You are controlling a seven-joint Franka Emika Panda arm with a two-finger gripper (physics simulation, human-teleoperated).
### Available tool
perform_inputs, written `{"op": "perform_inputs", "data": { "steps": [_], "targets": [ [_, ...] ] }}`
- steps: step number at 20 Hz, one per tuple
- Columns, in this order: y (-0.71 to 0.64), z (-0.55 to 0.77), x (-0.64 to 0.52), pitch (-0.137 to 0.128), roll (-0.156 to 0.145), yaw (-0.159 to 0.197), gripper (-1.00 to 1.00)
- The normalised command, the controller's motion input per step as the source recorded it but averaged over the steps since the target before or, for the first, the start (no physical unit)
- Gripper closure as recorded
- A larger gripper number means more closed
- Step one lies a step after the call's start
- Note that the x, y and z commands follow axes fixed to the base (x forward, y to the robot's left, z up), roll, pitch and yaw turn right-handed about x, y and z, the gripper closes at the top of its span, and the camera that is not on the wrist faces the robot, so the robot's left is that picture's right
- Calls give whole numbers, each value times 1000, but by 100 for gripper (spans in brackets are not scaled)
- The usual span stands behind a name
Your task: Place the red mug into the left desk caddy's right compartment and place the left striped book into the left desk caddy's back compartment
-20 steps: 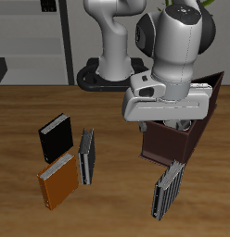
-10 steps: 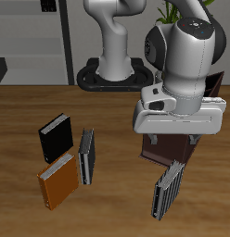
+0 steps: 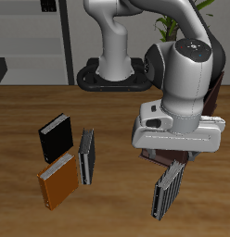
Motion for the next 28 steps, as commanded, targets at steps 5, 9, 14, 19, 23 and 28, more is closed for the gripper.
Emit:
{"op": "perform_inputs", "data": {
  "steps": [5, 9, 14, 19, 23, 28],
  "targets": [
    [7, -244, 38, -23, 17, -19, -100],
    [-21, -287, 33, -24, 2, -50, -100],
    [-71, -334, 25, 7, -7, -55, -100],
    [-125, -272, -24, 27, -20, -17, -100],
    [-121, -314, 30, 40, 4, -42, -100],
    [22, -348, 53, 50, -19, -5, -100]
  ]
}}
